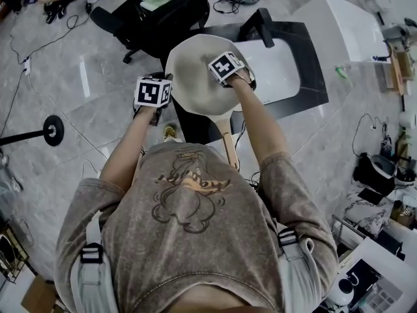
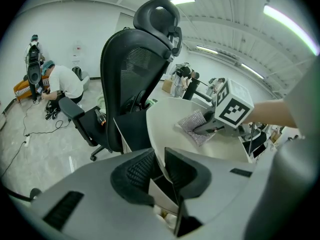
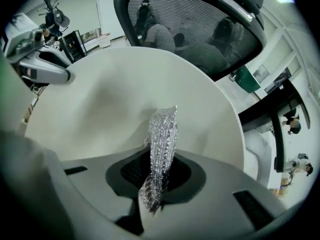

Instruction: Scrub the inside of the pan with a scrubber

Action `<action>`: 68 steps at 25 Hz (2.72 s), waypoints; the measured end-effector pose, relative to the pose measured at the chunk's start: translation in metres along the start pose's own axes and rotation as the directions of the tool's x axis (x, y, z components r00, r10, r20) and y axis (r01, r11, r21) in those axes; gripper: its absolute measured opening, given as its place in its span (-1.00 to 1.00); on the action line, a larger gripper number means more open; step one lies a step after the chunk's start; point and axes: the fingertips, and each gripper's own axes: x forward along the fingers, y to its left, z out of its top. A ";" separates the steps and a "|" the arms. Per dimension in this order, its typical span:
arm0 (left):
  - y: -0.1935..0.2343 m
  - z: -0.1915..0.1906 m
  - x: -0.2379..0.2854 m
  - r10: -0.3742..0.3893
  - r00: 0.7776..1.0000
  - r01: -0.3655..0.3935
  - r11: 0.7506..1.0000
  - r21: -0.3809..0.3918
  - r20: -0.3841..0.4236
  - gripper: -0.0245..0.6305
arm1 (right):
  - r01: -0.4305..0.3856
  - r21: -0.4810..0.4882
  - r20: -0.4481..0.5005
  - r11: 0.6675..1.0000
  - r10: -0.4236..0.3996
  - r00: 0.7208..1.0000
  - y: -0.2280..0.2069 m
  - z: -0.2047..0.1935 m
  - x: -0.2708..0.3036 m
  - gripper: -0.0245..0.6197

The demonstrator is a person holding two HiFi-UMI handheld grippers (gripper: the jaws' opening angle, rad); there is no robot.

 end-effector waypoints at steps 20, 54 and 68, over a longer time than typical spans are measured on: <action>0.000 0.001 0.000 0.013 1.000 -0.013 1.000 0.011 -0.012 -0.70 | -0.393 0.022 -0.078 0.919 0.394 0.916 0.093 -0.040 -0.014 -0.70; 0.001 0.001 0.002 0.028 0.999 -0.028 1.000 0.012 -0.032 -0.70 | -0.572 0.120 0.250 0.812 0.532 0.809 0.163 0.048 -0.026 -0.70; 0.000 0.002 0.001 0.036 0.999 -0.034 0.997 0.066 -0.033 -0.69 | -0.494 0.178 0.472 0.851 0.367 0.801 0.124 0.081 -0.046 -0.70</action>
